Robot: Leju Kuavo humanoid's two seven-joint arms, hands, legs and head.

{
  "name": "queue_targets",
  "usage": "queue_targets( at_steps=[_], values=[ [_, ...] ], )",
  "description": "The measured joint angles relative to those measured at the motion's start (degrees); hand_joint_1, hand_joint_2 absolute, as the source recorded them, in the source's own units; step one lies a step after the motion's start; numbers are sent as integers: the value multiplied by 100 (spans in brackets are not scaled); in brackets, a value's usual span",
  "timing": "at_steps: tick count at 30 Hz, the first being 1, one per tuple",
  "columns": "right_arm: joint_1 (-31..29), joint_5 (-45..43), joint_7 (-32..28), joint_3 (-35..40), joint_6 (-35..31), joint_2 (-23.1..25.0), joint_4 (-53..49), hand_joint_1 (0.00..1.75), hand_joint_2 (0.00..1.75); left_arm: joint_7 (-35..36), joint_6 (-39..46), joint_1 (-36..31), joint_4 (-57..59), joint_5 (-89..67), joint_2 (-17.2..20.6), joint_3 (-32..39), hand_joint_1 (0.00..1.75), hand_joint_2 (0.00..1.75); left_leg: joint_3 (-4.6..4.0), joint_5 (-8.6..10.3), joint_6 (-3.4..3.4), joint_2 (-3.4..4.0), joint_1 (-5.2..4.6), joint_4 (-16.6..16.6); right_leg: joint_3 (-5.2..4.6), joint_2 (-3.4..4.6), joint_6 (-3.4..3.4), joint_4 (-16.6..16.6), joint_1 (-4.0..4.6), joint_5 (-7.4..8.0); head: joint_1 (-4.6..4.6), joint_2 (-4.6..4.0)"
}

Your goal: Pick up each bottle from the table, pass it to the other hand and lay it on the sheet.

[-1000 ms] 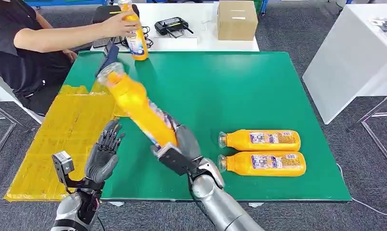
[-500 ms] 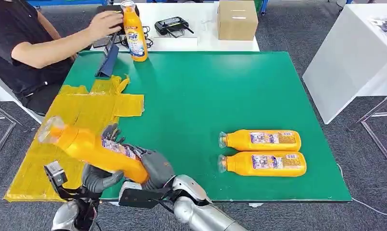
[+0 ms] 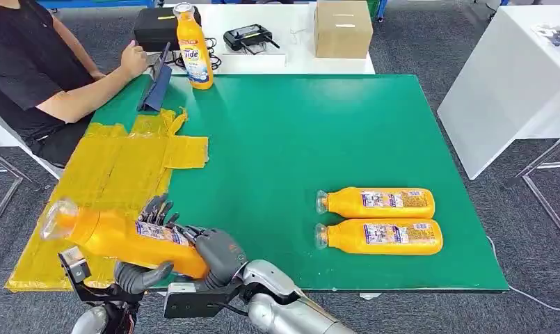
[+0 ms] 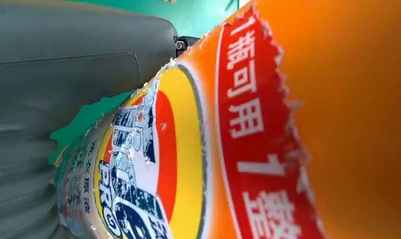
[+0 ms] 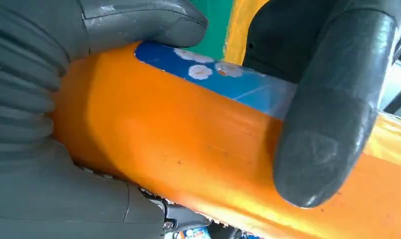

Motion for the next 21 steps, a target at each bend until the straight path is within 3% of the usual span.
queue_targets(
  at_steps=[21],
  values=[
    [-69, 72, 72, 166, -44, 20, 125, 175, 175, 85, -295, 76, 2, 365, 2, 74, 175, 175, 0, 0, 0, 3, 0, 0, -2, 3, 0, 0, 1, 0, 0, 0]
  ],
)
